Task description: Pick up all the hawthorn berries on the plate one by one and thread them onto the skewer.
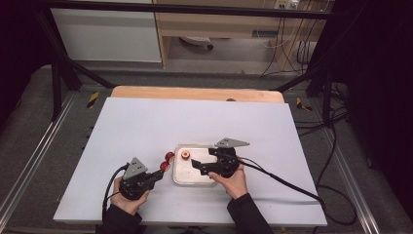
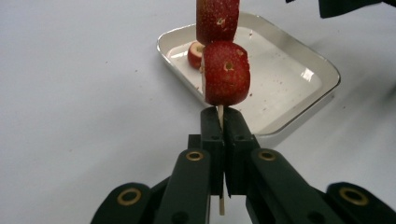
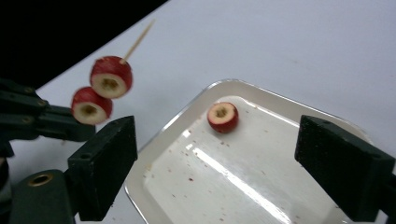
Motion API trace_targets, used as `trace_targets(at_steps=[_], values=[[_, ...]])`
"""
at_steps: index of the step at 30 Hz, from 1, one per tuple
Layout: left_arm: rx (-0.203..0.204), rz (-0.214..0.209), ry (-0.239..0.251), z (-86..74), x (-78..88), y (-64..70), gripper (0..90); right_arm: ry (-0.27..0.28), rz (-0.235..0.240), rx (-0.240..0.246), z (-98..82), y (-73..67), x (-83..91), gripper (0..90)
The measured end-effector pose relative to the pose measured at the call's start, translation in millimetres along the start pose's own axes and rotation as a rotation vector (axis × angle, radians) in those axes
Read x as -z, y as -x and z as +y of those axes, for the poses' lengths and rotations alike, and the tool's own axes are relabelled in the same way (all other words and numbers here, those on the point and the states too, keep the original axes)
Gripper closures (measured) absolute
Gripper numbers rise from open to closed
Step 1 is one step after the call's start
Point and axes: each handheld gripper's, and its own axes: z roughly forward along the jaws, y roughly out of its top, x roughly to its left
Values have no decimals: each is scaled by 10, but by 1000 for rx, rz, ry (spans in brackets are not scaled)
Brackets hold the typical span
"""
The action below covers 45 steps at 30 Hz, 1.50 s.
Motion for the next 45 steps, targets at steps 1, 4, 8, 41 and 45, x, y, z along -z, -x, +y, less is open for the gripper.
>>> trace_targets(at_steps=[1, 4, 8, 41, 45], values=[[-7, 10, -2, -4, 17, -21, 879, -18, -5, 2, 20, 22, -2, 115], [-23, 9, -9, -2, 37, -68, 879, -90, -26, 42, 101, 66, -20, 115], [-35, 2, -28, -5, 30, -104, 879, -197, -32, 105, 260, 57, -100, 129], [-16, 29, -51, -16, 16, -228, 878, -621, -21, 219, 644, 39, -1107, 511], [-16, 29, -53, -16, 16, -224, 878, -622, -1, 198, 657, 47, -1110, 560]])
